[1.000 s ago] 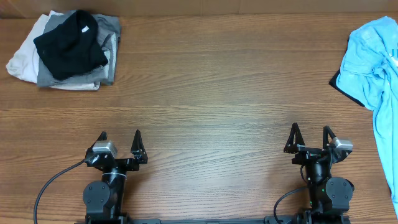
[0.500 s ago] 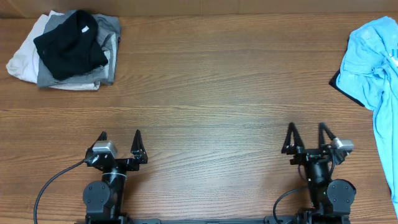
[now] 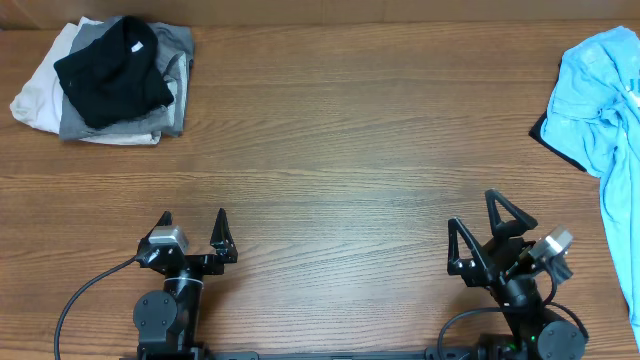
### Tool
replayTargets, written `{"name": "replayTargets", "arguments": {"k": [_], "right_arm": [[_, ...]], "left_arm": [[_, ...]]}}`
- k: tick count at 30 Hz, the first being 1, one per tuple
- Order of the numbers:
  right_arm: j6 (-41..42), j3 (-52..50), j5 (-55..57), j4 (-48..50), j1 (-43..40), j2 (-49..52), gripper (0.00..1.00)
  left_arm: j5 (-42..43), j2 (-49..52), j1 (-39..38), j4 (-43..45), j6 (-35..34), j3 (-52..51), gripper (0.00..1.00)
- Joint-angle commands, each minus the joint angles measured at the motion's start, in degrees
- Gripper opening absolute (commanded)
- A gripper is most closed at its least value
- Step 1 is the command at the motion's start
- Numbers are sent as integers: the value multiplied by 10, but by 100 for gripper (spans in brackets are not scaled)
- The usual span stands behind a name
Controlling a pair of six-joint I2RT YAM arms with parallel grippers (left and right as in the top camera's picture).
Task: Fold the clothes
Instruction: 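Reach the right gripper to the light-blue T-shirt at the right edge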
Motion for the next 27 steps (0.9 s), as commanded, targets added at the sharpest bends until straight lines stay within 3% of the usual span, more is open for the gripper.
{"name": "replayTargets", "arguments": {"k": [1, 5, 11, 21, 27], "right_arm": [[-50, 82, 40, -41, -4, 35, 100], [-142, 198, 97, -129, -4, 146, 100], [-215, 442, 346, -331, -5, 411, 100], [-297, 832, 402, -639, -46, 877, 100], [-301, 865, 449, -627, -78, 990, 100]], "left_arm": [[-6, -4, 3, 1, 13, -4, 100], [-6, -4, 3, 1, 13, -4, 100], [-6, -4, 3, 1, 13, -4, 100], [-6, -4, 3, 1, 13, -4, 100], [-6, -4, 3, 1, 13, -4, 100]]}}
